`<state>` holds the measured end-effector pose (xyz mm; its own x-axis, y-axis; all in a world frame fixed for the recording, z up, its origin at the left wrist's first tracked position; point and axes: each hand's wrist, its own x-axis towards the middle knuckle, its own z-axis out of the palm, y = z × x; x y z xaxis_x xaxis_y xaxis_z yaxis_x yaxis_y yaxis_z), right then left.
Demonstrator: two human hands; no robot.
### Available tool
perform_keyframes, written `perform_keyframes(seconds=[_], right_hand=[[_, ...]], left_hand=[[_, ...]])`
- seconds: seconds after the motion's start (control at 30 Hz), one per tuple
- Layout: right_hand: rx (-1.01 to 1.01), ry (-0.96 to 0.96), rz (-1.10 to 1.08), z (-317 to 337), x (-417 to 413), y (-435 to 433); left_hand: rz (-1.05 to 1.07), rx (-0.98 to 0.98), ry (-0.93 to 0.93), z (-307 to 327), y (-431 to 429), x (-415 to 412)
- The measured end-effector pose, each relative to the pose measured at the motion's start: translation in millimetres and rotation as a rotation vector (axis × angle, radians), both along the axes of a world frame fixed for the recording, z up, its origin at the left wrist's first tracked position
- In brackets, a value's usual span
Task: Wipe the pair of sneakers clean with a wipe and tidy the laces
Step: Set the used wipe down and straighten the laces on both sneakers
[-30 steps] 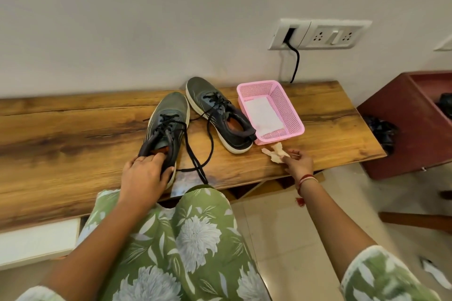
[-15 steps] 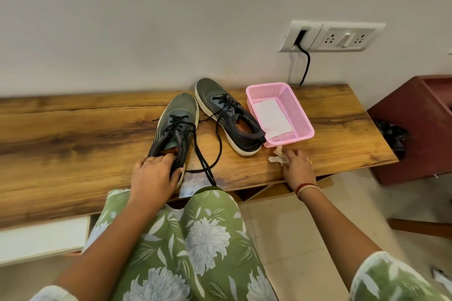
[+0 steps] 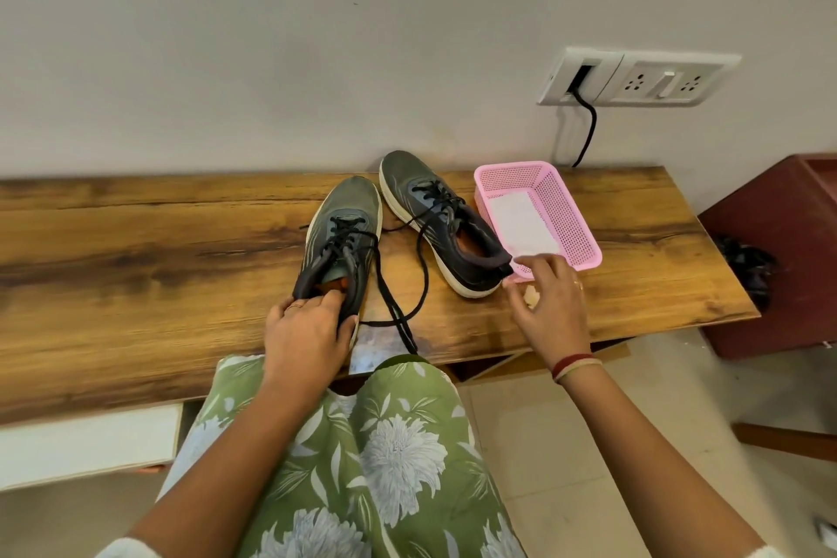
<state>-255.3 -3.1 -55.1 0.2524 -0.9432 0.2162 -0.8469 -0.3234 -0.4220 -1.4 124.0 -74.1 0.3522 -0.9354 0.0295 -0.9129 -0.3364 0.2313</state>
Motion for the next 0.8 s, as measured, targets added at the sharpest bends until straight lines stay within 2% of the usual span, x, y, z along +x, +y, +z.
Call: perform_keyframes(seconds=[0.1,0.2,0.8], right_hand=[[0.077,0.263,0.137,10.0,28.6,-15.3],[0.19,0.502,0.179,5.3,50.1,-24.4],[0.285,0.302,0.156,8.1,136.9,75.0]], left_hand=[[0.026,0.019,-0.032,1.4,-1.9,-3.6],[0.047,0.073,-0.049,6.7,-1.6,-4.7],[0.235,0.104,-0.006,15.1,15.8,48.7]])
